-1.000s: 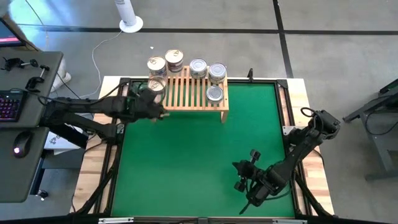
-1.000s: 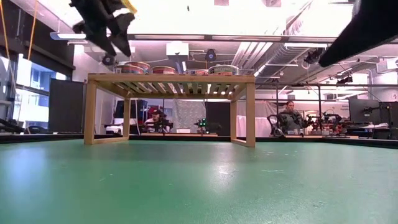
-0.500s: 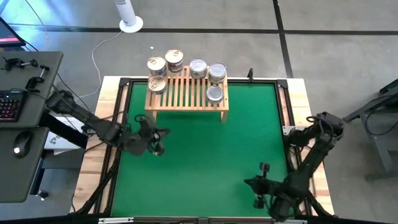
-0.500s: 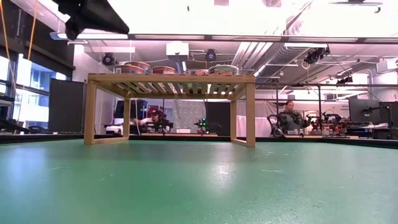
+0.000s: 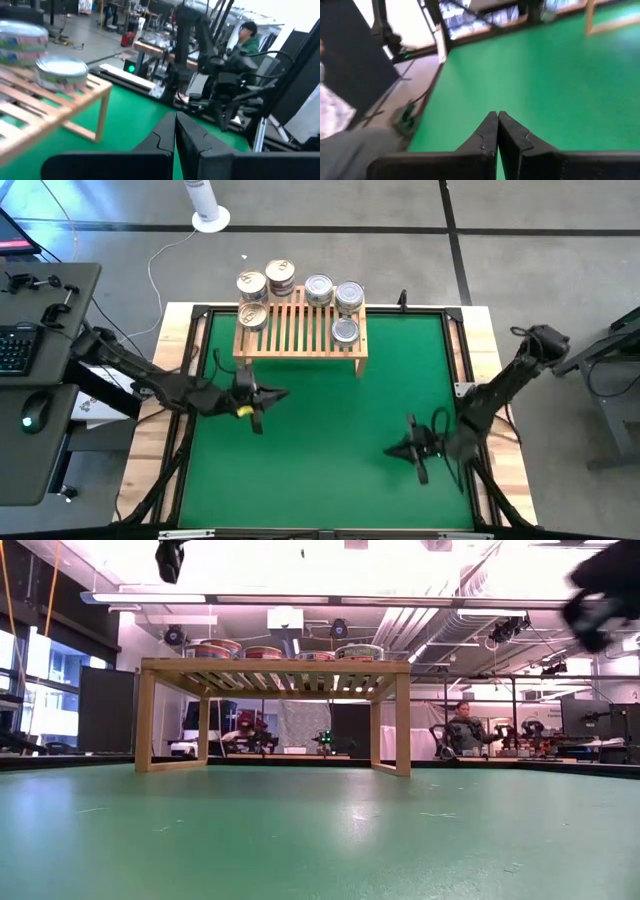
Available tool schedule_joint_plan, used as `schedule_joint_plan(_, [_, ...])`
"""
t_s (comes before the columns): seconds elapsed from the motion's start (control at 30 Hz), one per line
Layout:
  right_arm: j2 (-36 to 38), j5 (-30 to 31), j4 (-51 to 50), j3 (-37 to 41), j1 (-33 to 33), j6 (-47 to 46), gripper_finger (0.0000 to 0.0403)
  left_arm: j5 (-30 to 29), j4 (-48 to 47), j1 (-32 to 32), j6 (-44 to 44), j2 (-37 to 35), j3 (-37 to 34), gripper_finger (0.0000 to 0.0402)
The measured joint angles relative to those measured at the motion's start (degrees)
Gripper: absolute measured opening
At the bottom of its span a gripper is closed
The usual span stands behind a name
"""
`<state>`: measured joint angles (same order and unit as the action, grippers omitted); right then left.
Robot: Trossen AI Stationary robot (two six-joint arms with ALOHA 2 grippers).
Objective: Stack canned seafood by type on shelf
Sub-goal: Return to Home Position
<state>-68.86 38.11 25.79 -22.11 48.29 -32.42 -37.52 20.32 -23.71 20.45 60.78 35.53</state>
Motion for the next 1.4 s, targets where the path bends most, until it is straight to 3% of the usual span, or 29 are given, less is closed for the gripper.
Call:
schedule_joint_plan(0.17, [8.9, -9.98, 2.72, 3.16, -10.7, 15.52, 0.0, 5.42, -5.57, 5.41, -2.33, -8.05, 0.02, 0.0])
schedule_joint_plan(0.33, [23.86, -21.66, -0.35, 6.34, -19.7, 21.06, 0.0, 5.33, -16.21, 9.95, -3.2, -18.09, 0.0, 0.0])
schedule_joint_plan(0.63, [52.33, -26.84, -16.08, 10.71, -27.08, 20.41, 0.0, 5.41, -29.9, 11.81, -8.06, -29.54, -0.14, 0.0])
schedule_joint_plan(0.9, [68.72, -29.33, -24.55, 13.44, -27.06, 21.2, 0.0, 7.98, -29.47, 12.28, -8.64, -41.54, -7.71, 0.0])
schedule_joint_plan(1.17, [68.69, -29.64, -26.44, 13.64, -27.43, 20.41, 0.0, 14.12, -25.2, 17.92, -9.41, -50.9, -13.72, 0.0])
schedule_joint_plan(1.4, [68.69, -29.7, -26.0, 13.64, -27.42, 19.74, 0.0, 25.52, -18.27, 22.02, -10.23, -56.04, -21.93, 0.0])
